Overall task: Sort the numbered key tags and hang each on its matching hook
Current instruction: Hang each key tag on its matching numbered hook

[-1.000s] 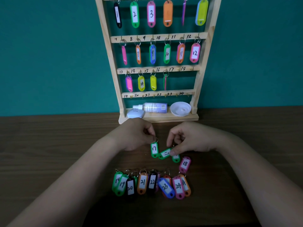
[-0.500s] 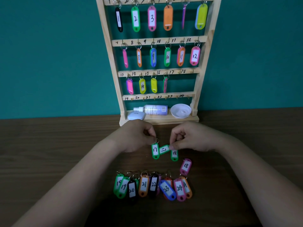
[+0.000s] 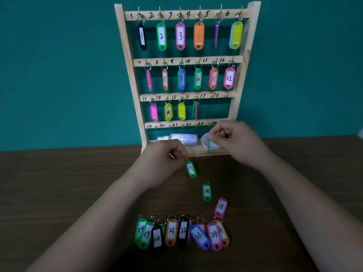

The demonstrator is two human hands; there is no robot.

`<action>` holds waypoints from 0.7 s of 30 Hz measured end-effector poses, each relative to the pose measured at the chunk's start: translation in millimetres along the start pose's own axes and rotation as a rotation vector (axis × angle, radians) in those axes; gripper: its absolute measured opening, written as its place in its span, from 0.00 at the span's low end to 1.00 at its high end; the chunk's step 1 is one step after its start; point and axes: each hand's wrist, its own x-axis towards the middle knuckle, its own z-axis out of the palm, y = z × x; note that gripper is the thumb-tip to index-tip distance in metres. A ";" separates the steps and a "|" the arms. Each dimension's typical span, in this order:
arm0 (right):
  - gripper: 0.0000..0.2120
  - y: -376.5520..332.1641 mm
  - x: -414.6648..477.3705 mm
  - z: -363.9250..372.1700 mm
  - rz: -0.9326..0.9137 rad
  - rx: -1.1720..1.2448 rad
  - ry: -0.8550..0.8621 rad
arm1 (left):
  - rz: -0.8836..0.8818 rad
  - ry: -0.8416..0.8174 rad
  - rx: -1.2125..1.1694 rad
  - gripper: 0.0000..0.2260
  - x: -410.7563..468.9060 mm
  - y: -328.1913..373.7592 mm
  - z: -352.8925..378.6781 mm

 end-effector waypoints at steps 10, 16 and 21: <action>0.07 -30.8 50.6 -22.7 -0.144 -0.029 0.449 | 0.055 0.075 -0.021 0.03 2.0 1.7 -1.1; 0.08 -34.3 60.3 -22.6 -0.113 -0.083 0.449 | 0.054 0.096 -0.016 0.04 3.3 1.6 -0.6; 0.08 -27.5 61.8 -20.6 -0.066 -0.124 0.438 | 0.047 0.107 -0.013 0.05 3.2 0.0 -0.9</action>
